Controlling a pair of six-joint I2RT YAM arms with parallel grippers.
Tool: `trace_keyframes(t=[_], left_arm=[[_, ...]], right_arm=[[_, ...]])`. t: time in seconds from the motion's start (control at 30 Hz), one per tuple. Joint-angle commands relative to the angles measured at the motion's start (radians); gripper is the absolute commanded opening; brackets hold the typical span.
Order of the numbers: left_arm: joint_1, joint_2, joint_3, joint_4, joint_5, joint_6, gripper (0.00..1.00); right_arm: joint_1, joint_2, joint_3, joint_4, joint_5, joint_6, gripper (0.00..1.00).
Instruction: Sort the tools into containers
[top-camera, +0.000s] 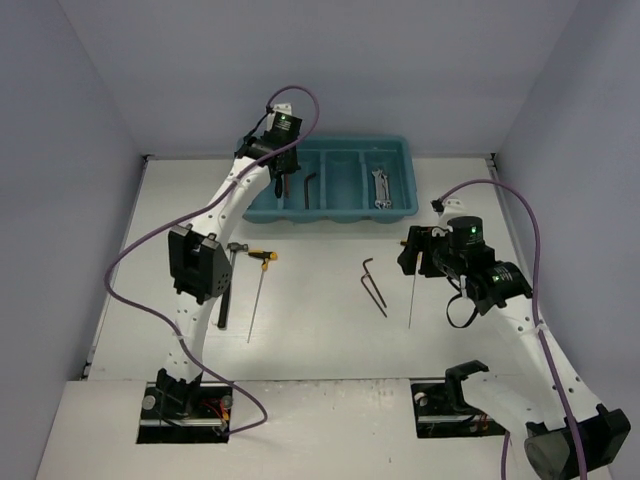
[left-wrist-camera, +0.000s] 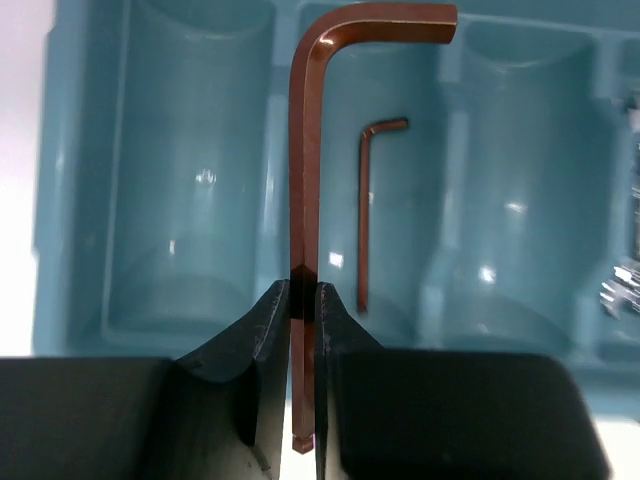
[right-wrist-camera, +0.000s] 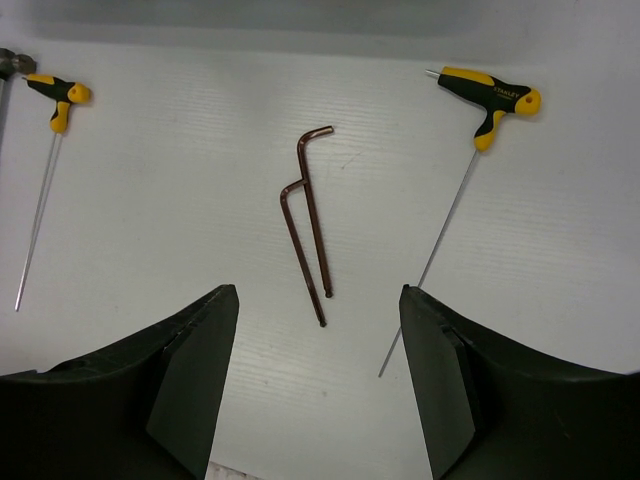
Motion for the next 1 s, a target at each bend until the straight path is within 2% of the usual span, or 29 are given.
trace_keyframes(t=[0.0,0.2,0.3,0.53,0.67,0.97], left_arm=[[0.018,0.099,0.151,0.032,0.097,0.097,0.00],[0.045,0.127,0.092,0.142,0.146,0.102,0.07],[0.049,0.118,0.055,0.199,0.151,0.104,0.18],[0.050,0.068,0.010,0.223,0.201,0.096,0.36],[0.050,-0.092,-0.117,0.255,0.208,0.060,0.44],[0.047,-0.477,-0.442,0.237,0.264,0.001,0.49]], right_arm=[[0.006,0.056,0.023,0.035,-0.008,-0.017,0.63],[0.013,0.156,0.050,0.033,-0.009,-0.029,0.63],[0.026,0.226,0.067,0.035,-0.014,-0.029,0.63],[0.124,0.371,0.100,0.036,0.016,-0.010,0.62],[0.186,0.456,0.112,0.038,0.058,0.003,0.57],[0.224,0.568,0.116,0.049,0.093,-0.025,0.46]])
